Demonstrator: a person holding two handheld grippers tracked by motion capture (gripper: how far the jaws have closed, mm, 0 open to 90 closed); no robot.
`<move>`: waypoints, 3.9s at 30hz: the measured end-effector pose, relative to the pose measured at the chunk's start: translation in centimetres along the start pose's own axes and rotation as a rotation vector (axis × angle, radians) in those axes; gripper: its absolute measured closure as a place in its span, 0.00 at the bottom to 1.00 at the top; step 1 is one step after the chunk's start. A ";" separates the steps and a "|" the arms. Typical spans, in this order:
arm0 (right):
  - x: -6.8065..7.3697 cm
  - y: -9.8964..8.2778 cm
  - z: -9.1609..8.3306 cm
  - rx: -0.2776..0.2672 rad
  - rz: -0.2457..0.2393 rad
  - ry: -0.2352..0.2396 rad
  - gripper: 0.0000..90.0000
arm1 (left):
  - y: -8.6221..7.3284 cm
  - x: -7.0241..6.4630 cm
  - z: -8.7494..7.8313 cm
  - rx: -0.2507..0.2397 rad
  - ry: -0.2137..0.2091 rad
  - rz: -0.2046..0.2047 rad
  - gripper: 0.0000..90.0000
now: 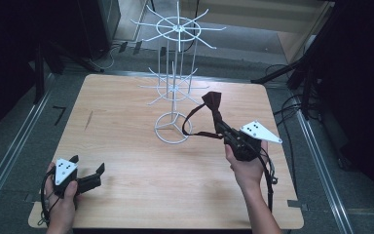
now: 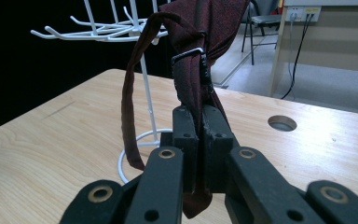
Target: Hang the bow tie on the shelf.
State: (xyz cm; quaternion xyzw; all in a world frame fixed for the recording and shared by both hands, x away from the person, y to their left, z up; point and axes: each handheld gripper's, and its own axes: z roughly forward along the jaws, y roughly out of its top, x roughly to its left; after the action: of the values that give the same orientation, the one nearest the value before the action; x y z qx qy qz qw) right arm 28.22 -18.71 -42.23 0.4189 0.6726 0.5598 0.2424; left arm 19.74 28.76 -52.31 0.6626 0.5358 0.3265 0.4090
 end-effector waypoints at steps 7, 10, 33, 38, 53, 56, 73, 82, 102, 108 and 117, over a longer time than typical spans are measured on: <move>0.1 0.2 0.4 -0.009 0.002 0.001 0.97 | 0.0 0.0 0.0 0.001 0.001 0.001 0.07; 0.1 0.2 0.7 -0.010 0.009 0.004 0.97 | 0.0 0.0 0.0 0.000 0.001 0.001 0.07; 0.6 -0.5 2.8 0.025 0.029 0.014 0.97 | 0.0 0.0 0.0 0.002 0.002 0.004 0.07; 0.7 -0.7 3.5 0.041 0.046 0.010 0.97 | 0.0 0.0 0.0 0.002 0.000 0.005 0.07; 1.5 -1.1 5.8 0.077 0.064 0.001 0.97 | 0.0 0.0 0.0 0.000 0.000 0.004 0.07; 1.7 -0.9 6.2 0.077 0.065 0.002 0.97 | 0.0 0.0 0.0 0.000 0.001 0.002 0.07; 2.2 -1.0 8.0 0.095 0.097 0.008 0.96 | 0.0 0.0 0.0 -0.001 -0.001 0.001 0.07; 2.2 -1.6 8.6 0.112 0.101 0.020 0.92 | 0.0 0.0 0.0 0.000 -0.003 0.004 0.07; 0.5 -1.9 6.7 0.091 0.090 0.045 0.28 | 0.0 -0.1 0.0 -0.003 -0.001 0.005 0.07; -0.5 -2.4 5.5 0.097 0.097 0.060 0.19 | 0.0 -0.1 0.0 -0.004 0.000 0.006 0.07; -1.3 -3.2 3.8 0.101 0.087 0.035 0.18 | 0.0 -0.1 0.0 -0.003 0.002 0.006 0.07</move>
State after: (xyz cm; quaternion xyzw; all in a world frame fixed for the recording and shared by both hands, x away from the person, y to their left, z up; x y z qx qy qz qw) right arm 31.03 -17.80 -46.42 0.4498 0.6853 0.5422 0.1845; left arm 19.72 28.65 -52.32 0.6632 0.5338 0.3294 0.4083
